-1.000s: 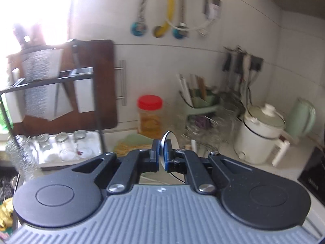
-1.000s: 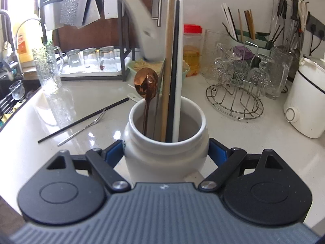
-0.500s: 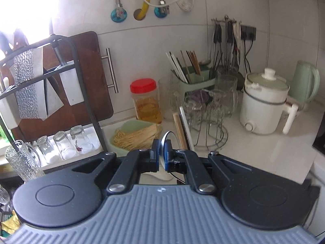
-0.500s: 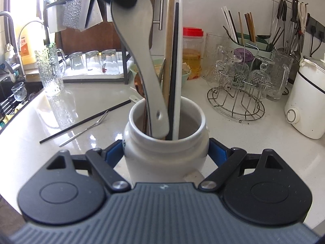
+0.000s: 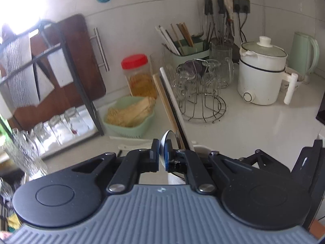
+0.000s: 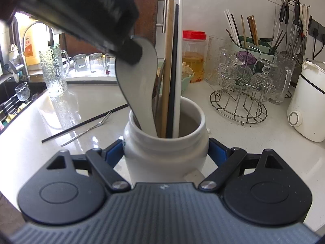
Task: Organize utensils
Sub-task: 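Lower the white ceramic spoon bowl-up into the jar and open the left tool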
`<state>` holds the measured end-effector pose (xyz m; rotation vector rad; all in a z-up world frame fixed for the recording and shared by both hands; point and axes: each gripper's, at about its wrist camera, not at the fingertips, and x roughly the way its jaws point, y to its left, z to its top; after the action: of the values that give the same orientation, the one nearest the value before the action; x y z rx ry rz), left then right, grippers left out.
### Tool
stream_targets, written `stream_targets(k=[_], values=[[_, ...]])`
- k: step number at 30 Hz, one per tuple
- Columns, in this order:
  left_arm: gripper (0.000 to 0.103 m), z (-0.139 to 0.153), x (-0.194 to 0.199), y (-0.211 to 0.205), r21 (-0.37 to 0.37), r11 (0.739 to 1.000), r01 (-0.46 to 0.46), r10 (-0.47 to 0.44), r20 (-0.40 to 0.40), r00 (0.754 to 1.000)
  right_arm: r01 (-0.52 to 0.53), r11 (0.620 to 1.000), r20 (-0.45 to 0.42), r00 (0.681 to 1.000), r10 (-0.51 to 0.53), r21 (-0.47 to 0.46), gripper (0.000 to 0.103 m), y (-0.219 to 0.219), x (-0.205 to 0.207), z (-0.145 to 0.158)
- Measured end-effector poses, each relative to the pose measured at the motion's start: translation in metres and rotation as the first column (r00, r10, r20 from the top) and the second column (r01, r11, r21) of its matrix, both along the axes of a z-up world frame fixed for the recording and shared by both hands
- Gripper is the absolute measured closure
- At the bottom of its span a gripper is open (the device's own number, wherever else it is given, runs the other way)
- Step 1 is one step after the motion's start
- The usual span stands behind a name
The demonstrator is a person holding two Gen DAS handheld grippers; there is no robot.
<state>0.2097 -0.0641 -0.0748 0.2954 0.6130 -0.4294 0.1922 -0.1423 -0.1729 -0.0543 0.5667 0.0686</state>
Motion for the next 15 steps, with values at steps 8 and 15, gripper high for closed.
stream_targets(k=[8,15], values=[[0.097,-0.004,0.007,0.004,-0.046,0.999,-0.015,0.01,-0.106,0.994,-0.022,1.0,0.011,1.0,0.022,0.0,0.013,-0.001,-0.002,-0.001],[0.097,-0.007,0.014,0.008,-0.114,0.992,-0.048,0.025,-0.196,0.98,-0.049,0.999,0.017,0.999,0.049,-0.007,0.013,-0.003,-0.001,-0.001]])
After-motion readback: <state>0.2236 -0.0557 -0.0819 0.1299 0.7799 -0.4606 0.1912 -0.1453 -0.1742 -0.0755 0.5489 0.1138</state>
